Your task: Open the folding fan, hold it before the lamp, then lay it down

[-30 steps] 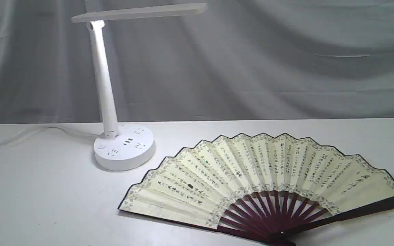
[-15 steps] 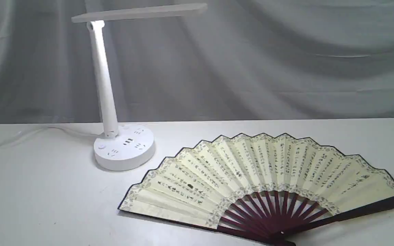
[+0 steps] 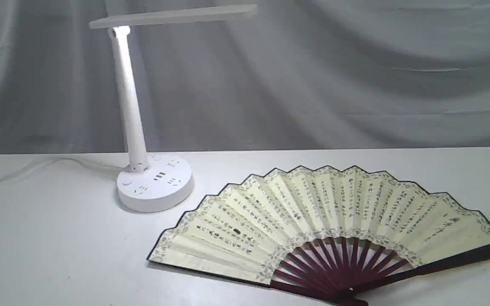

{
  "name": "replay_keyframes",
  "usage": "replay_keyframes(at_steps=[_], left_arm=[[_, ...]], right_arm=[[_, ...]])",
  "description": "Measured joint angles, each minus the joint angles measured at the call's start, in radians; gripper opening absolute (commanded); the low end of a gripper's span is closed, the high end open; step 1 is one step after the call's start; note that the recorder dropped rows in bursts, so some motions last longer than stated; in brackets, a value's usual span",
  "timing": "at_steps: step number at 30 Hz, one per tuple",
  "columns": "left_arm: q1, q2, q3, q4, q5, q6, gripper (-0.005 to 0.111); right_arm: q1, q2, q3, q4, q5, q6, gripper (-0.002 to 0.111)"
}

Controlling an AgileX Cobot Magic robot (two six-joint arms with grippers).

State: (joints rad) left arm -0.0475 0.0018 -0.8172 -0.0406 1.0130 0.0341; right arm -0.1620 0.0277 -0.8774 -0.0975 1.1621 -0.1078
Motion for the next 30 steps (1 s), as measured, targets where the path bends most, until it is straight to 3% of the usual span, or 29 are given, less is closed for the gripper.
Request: replay_keyframes(at_steps=[6, 12, 21, 30], left_arm=[[0.0, -0.002, 0.014, 0.0, 0.04, -0.016, 0.0], [0.0, -0.002, 0.055, 0.0, -0.072, -0.022, 0.0], [0.0, 0.002, 0.285, -0.018, -0.352, -0.022, 0.0], [0.0, 0.003, 0.497, -0.051, -0.519, -0.024, 0.0]], right_arm=[[0.0, -0.026, 0.004, -0.044, 0.052, 0.005, 0.0], [0.0, -0.026, 0.04, -0.046, 0.02, 0.014, 0.0], [0.0, -0.024, 0.242, 0.024, -0.289, 0.039, 0.0], [0.0, -0.024, 0.499, 0.059, -0.565, 0.039, 0.0]])
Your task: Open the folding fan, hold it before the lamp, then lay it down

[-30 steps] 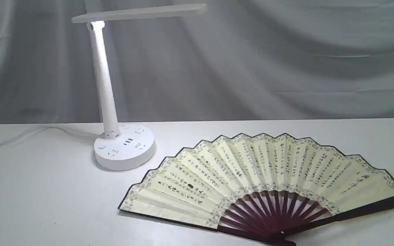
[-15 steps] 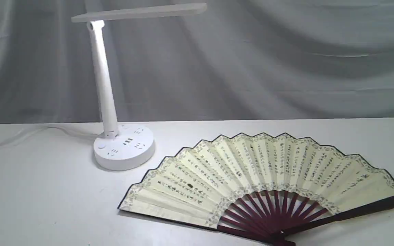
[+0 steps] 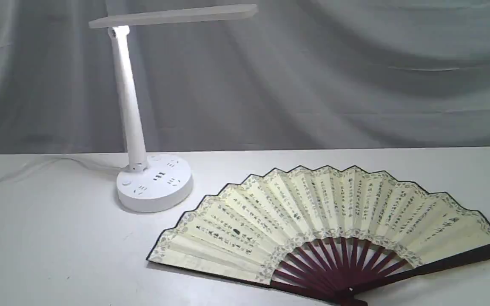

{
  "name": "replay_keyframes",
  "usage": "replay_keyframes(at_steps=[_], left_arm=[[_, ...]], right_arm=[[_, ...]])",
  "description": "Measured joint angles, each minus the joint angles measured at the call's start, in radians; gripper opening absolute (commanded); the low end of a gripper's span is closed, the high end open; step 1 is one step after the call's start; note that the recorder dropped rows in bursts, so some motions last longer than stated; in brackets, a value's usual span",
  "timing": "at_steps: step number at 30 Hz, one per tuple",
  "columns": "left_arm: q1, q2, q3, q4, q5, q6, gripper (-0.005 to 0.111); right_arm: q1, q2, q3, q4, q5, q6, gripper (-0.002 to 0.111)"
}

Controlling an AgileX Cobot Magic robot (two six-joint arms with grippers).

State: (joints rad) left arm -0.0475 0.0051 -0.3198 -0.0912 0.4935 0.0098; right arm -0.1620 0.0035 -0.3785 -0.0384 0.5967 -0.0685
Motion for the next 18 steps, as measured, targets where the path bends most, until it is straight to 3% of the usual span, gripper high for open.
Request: replay_keyframes(at_steps=[9, 18], left_arm=[[0.0, -0.002, 0.109, -0.009, -0.326, 0.0, 0.0], [0.0, -0.002, 0.225, 0.017, -0.389, 0.0, 0.0]], right_arm=[[0.0, 0.0, 0.164, 0.021, -0.304, 0.004, 0.0], [0.0, 0.0, 0.312, 0.038, -0.369, 0.004, 0.0]])
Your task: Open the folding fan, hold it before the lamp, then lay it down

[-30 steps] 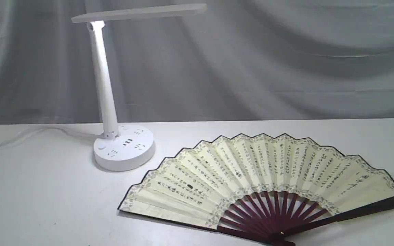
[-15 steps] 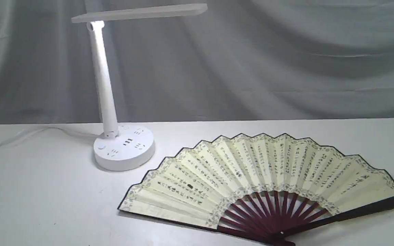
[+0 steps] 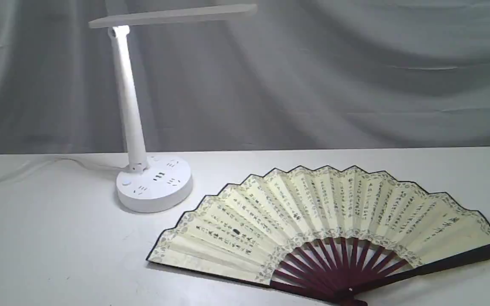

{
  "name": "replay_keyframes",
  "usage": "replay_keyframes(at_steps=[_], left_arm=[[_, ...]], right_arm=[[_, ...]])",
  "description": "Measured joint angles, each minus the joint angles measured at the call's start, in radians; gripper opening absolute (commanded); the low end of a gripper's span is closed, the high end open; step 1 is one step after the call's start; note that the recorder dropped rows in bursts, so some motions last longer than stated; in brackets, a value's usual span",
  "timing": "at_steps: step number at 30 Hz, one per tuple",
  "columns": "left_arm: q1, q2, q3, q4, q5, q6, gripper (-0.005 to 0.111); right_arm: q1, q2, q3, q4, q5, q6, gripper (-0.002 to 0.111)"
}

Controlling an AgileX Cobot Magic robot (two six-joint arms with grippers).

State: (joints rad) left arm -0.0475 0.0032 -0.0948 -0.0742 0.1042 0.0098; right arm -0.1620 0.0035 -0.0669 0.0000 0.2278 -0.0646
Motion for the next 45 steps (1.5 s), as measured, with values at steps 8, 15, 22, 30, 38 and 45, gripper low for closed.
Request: replay_keyframes(at_steps=[8, 15, 22, 30, 38, 45], left_arm=[[0.0, 0.0, 0.09, 0.003, 0.021, 0.0, 0.0], [0.0, 0.0, 0.09, 0.003, 0.075, 0.0, 0.0], [0.0, 0.0, 0.091, 0.003, 0.086, 0.0, 0.0], [0.0, 0.0, 0.091, 0.003, 0.134, 0.0, 0.0], [0.0, 0.0, 0.091, 0.003, 0.134, 0.0, 0.0], [0.0, 0.0, 0.091, 0.003, 0.134, 0.0, 0.0]], right_arm=[[0.0, 0.002, 0.064, 0.047, -0.086, -0.004, 0.0], [0.0, 0.002, 0.064, 0.045, -0.033, -0.007, 0.0], [0.0, 0.002, 0.064, 0.045, -0.001, -0.01, 0.0], [0.0, 0.002, 0.064, 0.0, -0.001, -0.011, 0.0], [0.0, 0.002, 0.064, 0.0, -0.001, -0.011, 0.0], [0.0, 0.002, 0.064, 0.0, -0.001, -0.011, 0.0]])
